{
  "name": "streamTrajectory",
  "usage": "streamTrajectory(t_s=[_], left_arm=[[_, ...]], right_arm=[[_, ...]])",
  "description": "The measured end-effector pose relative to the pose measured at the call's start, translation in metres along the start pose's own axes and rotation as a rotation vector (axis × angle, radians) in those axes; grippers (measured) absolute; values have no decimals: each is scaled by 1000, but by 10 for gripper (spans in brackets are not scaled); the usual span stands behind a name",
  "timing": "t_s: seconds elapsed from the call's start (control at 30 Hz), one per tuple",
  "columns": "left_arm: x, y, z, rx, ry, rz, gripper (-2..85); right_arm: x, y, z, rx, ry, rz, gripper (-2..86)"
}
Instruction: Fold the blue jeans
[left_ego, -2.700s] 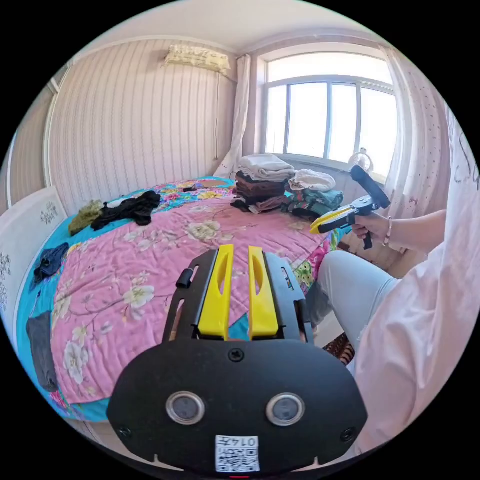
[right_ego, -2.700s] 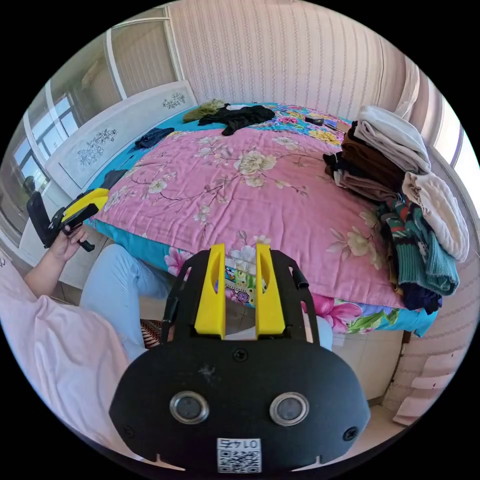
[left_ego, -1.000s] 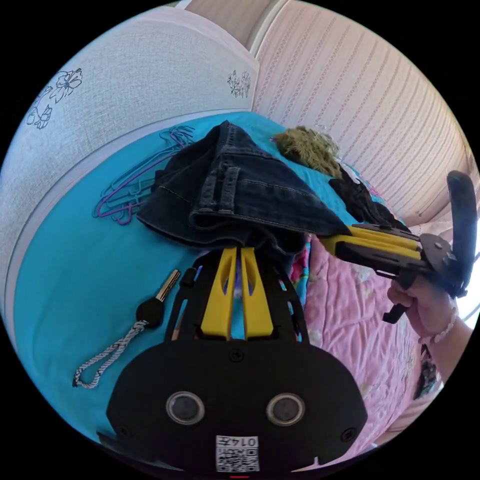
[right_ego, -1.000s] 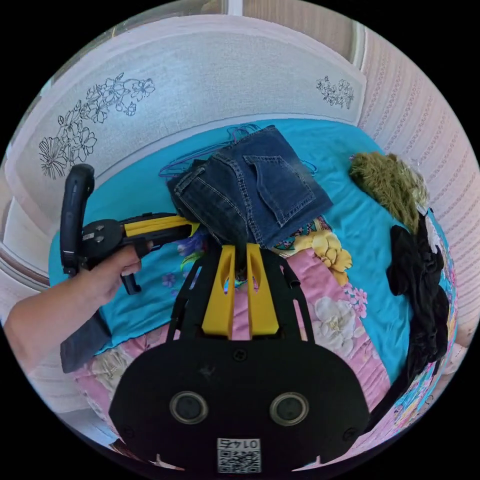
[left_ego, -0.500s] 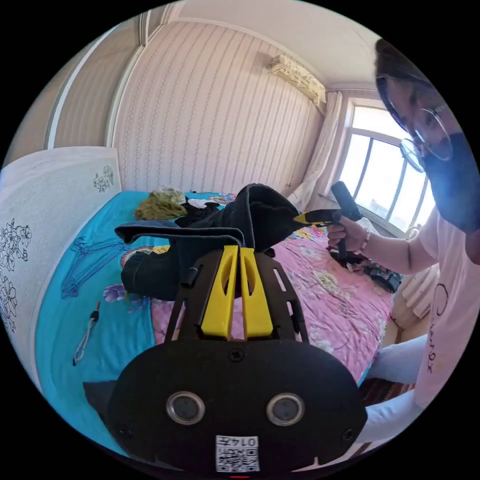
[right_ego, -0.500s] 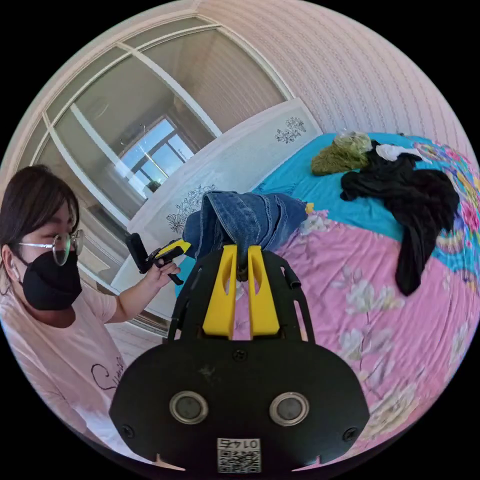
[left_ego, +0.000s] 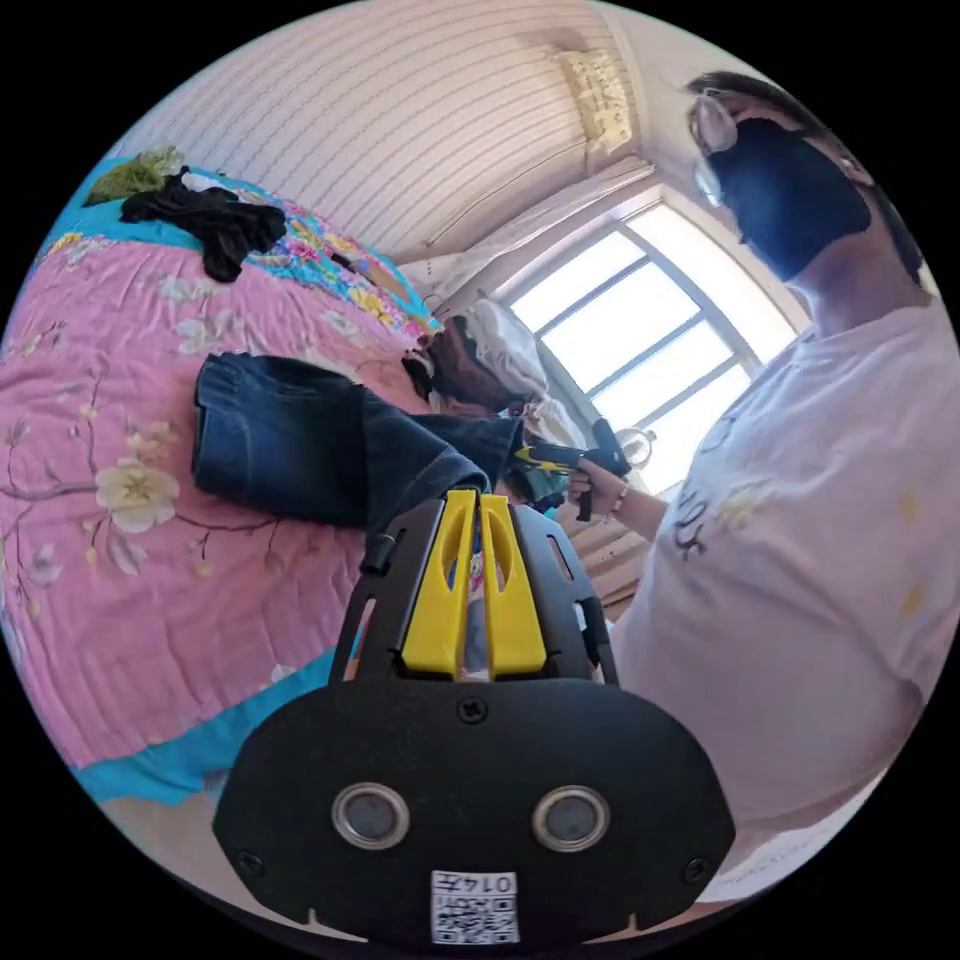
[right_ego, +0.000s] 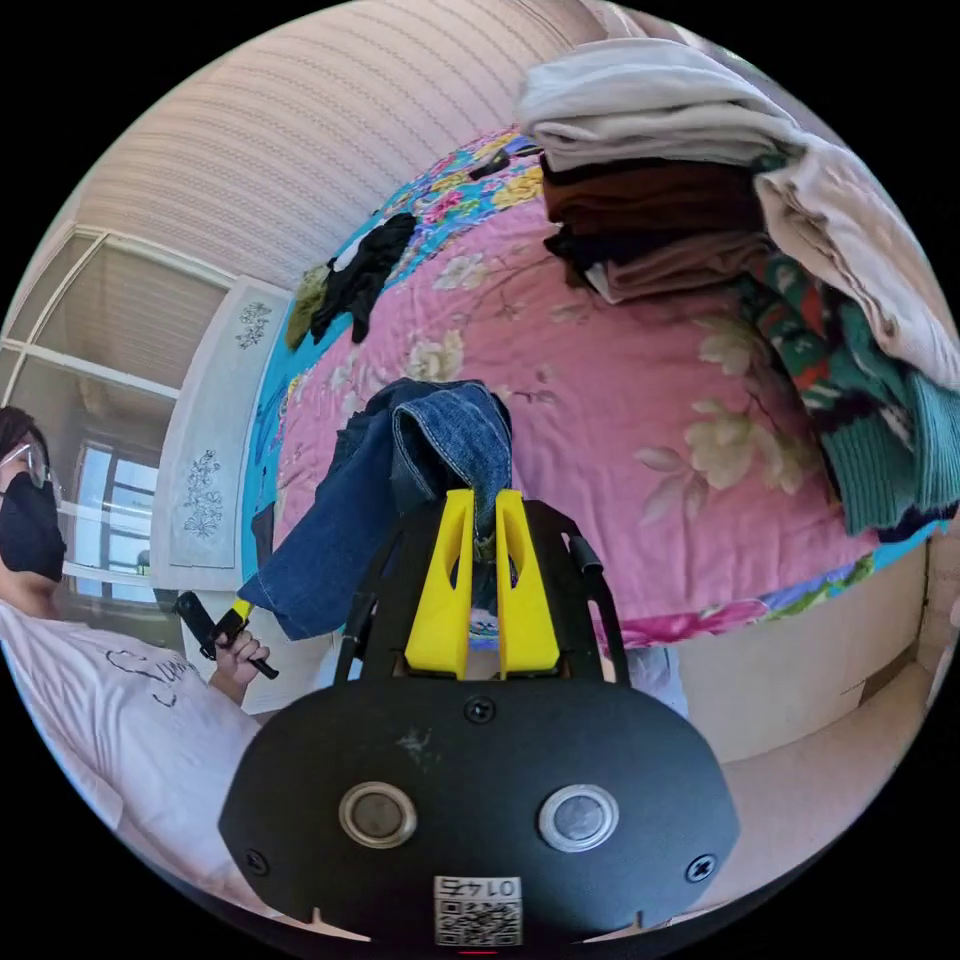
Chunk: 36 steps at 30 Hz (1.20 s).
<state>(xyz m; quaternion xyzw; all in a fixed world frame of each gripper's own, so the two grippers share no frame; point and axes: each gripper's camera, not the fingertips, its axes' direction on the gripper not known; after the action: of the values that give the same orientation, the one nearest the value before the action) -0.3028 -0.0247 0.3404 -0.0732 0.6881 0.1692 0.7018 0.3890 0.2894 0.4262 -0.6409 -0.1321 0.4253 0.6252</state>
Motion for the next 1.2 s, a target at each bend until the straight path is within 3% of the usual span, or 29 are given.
streamTrajectory(t_s=[0.07,0.17,0.23,0.33,0.47,0.63,0.73,0.87,1.0,1.1,1.13,1.2], left_arm=[[-10,14,10,30,-60,-71,-10],[1,20,-6,149,-281,28,-9],[8,28,-13,165,-672,62,-8],[14,45,-5,165,-977,65,-3],[56,87,24,278,-959,58,18],[122,145,157,154,-527,174,95],[151,161,226,96,-436,222,135],[173,167,273,74,-440,246,179],[165,181,301,-6,-676,224,167],[141,191,305,-123,-679,132,118],[134,194,307,-177,-691,114,49],[128,199,305,-215,-645,131,7]], right_arm=[[20,15,-13,33,-50,15,24],[24,28,-30,79,-98,-52,25],[18,36,-39,113,-60,-135,25],[10,48,-57,180,-90,-181,25],[-16,69,-94,225,-173,-262,25],[-72,99,-153,278,-276,-389,25],[-104,107,-177,261,-345,-449,25],[-144,121,-204,244,-331,-572,24],[-165,134,-228,224,-378,-634,24],[-166,139,-242,221,-408,-646,25],[-163,141,-248,240,-415,-649,25],[-153,144,-260,284,-430,-631,25]])
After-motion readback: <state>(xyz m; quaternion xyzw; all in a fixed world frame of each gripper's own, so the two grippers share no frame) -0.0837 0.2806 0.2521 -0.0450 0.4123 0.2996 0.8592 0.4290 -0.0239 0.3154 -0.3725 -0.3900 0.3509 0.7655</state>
